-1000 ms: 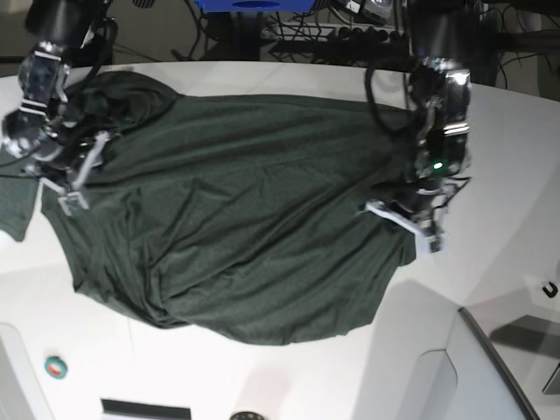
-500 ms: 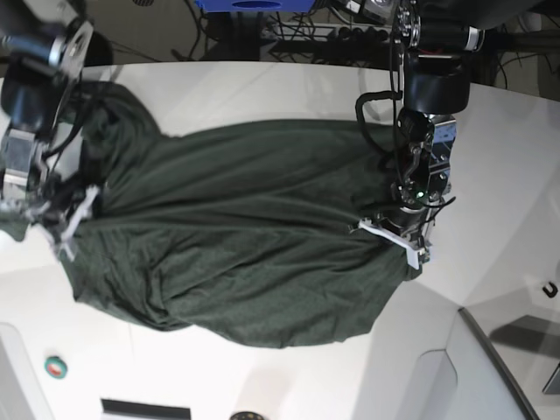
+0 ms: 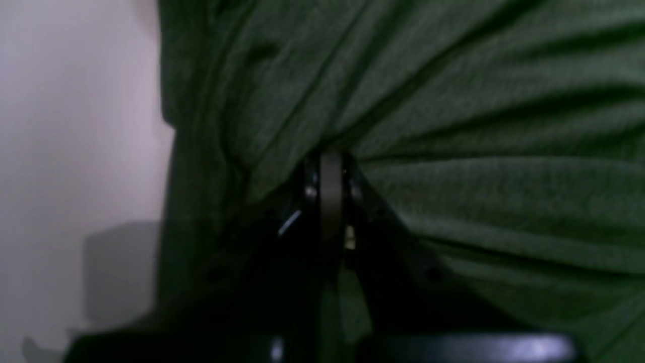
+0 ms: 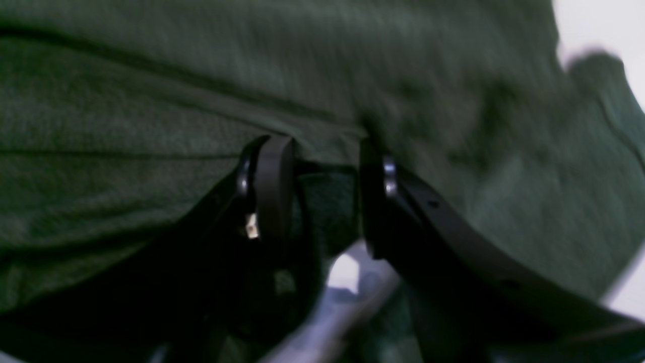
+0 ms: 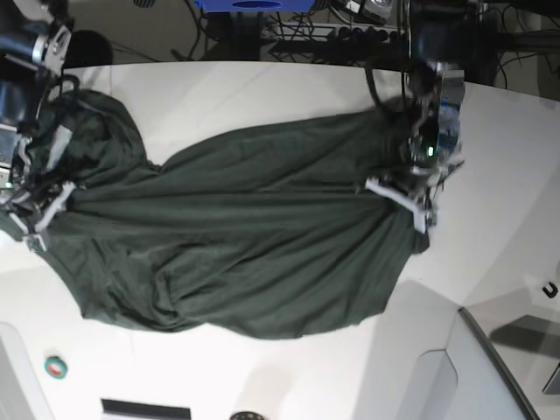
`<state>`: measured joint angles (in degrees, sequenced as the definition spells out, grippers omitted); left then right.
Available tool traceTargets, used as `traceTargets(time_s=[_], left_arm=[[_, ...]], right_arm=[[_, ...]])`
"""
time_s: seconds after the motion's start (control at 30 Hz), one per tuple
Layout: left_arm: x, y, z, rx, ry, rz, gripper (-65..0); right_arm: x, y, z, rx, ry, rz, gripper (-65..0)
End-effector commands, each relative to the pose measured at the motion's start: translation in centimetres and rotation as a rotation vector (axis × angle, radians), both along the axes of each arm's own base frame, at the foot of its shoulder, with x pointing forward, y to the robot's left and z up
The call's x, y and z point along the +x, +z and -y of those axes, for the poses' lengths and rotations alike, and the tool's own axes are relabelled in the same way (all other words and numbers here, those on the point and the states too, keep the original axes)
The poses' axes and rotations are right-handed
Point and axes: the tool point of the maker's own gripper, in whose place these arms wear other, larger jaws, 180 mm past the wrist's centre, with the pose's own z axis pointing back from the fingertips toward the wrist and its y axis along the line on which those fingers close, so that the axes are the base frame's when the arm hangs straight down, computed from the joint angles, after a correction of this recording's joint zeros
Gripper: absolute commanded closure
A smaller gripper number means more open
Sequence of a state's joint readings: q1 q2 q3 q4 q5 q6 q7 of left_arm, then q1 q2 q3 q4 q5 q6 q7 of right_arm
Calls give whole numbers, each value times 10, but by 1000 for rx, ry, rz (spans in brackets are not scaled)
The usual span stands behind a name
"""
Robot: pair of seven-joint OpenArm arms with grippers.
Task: Layout the t-shirt on the table in an organized manner, then fold the t-shirt properly
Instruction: 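Regrasp the shirt with both grippers and pull it toward the robot, then release and regrasp the shirt edges with both grippers to smooth it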
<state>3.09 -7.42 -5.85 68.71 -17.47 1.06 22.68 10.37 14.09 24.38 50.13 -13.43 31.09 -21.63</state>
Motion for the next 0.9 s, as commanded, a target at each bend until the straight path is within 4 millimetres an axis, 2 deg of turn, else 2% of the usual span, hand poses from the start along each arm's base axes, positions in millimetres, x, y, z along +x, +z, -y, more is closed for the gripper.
traceTargets(time_s=[0.0, 0.07, 0.17, 0.23, 0.27, 0.4, 0.47, 0.53, 0.63, 0.7, 0.83, 0.87], left_arm=[[-1, 9, -11, 34, -3, 5, 0], [2, 25, -14, 52, -15, 45, 0], [14, 46, -20, 77, -28, 103, 0], [27, 59, -20, 81, -29, 139, 0], [32, 63, -22, 86, -30, 150, 0], [36, 69, -23, 90, -32, 167, 0], [34, 70, -22, 88, -34, 170, 0], [26, 65, -21, 86, -35, 155, 0], [14, 61, -19, 84, -42, 141, 0], [0, 62, -15, 86, -53, 136, 0], [-24, 68, -6, 82, -76, 139, 0], [-32, 67, -3, 79, -79, 133, 0]], right_arm=[[-17, 0, 18, -81, -2, -71, -207], [-10, 15, 16, -107, 10, -20, -207], [15, 54, 18, -171, 26, 82, -213], [35, 78, 20, -196, 28, 130, -215], [50, 87, 13, -197, 45, 151, -215], [102, 101, -5, -164, 98, 173, -215], [120, 103, -8, -133, 94, 165, -215], [143, 113, -13, -93, 91, 192, -215], [173, 119, -32, -35, 133, 254, -219], [187, 117, -49, 6, 175, 276, -285], [196, 109, -74, 47, 248, 295, -552], [196, 106, -78, 55, 256, 297, -588]])
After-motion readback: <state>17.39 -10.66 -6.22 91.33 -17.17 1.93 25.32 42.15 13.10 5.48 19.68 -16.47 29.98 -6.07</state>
